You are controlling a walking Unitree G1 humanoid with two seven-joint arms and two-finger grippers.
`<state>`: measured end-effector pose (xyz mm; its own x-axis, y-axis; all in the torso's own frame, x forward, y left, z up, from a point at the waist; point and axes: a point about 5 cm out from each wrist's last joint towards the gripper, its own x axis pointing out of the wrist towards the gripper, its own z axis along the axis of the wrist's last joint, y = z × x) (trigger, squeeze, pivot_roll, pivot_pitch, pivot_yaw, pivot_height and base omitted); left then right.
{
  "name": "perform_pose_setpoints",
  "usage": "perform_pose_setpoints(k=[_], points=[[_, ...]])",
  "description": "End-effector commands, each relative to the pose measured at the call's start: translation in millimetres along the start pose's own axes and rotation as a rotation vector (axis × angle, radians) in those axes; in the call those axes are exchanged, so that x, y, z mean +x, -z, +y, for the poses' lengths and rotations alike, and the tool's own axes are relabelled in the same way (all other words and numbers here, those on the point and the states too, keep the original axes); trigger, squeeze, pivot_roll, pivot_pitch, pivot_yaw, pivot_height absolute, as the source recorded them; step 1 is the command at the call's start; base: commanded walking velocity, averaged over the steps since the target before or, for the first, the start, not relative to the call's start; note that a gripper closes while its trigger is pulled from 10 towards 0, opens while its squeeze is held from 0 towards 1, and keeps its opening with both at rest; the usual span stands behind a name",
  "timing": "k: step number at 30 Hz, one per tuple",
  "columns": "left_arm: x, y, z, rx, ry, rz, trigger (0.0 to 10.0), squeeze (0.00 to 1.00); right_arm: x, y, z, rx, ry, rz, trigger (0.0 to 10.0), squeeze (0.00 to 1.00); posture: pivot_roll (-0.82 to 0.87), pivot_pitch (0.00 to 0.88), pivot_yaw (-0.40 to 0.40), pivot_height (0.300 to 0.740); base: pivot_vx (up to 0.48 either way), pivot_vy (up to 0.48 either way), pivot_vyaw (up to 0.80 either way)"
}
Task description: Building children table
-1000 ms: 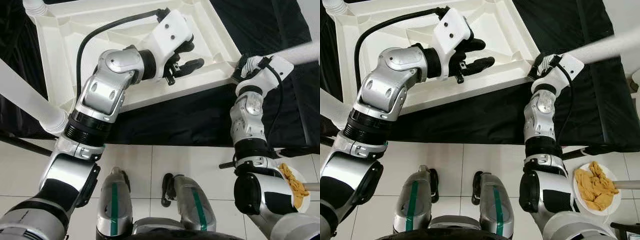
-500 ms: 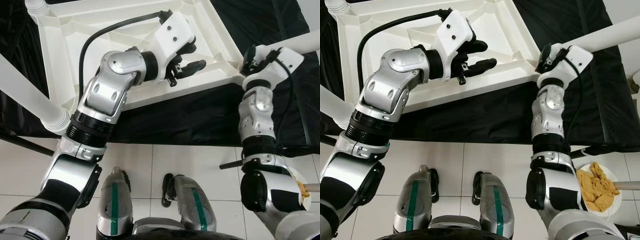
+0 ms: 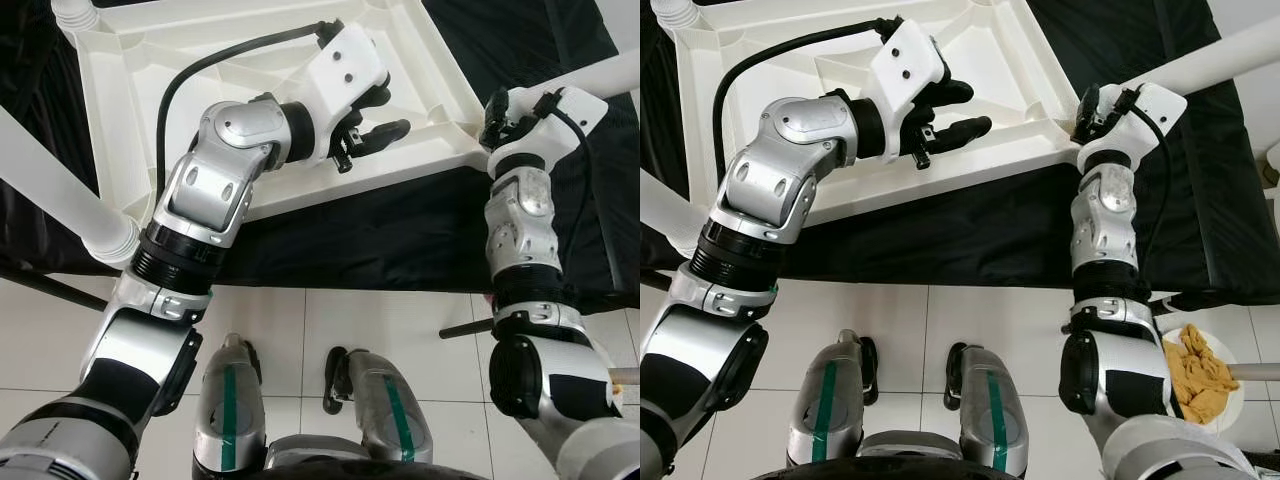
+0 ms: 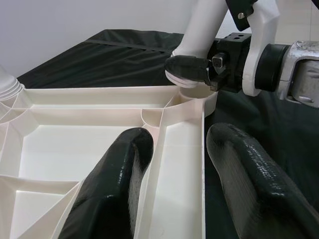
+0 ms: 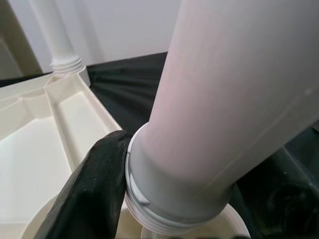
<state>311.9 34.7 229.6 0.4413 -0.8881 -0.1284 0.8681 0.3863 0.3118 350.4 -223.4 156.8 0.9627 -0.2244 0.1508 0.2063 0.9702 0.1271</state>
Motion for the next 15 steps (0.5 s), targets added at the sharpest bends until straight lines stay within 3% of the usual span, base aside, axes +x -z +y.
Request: perform_pose_setpoints(k=[1,5,6,7,8,15], points=[[0.4,2,1.2,0.008,-0.065,0.011,10.0,0.00,2.0,-5,0.5,-0.020,-0.020,-0.007,10.0,0.00,0.06,0.077,-0.042,0.740,0.000,0.000,0.00],[0.7,2,1.7,0.002,-0.067,0.004,10.0,0.00,2.7,-7,-1.5,-0.034,-0.022,-0.012,10.0,0.00,0.05,0.079,-0.044,0.740,0.000,0.000,0.00],[0.7,0,2.4,-0.008,-0.066,-0.004,10.0,0.11,3.6,-8,-1.6,-0.041,-0.030,-0.016,10.0,0.00,0.05,0.081,-0.046,0.740,0.000,0.000,0.00],[0.7,0,2.4,-0.008,-0.066,-0.004,10.0,0.11,3.6,-8,-1.6,-0.041,-0.030,-0.016,10.0,0.00,0.05,0.081,-0.046,0.740,0.000,0.000,0.00],[0.3,-1,3.1,-0.019,-0.065,-0.011,10.0,1.00,4.3,-10,-0.9,-0.046,-0.037,-0.016,10.0,0.00,0.05,0.081,-0.048,0.740,0.000,0.000,0.00],[-0.5,-13,8.3,-0.003,-0.074,-0.049,10.0,1.00,7.7,-16,1.9,-0.057,-0.073,-0.009,10.0,0.00,0.06,0.082,-0.056,0.740,0.000,0.000,0.00]])
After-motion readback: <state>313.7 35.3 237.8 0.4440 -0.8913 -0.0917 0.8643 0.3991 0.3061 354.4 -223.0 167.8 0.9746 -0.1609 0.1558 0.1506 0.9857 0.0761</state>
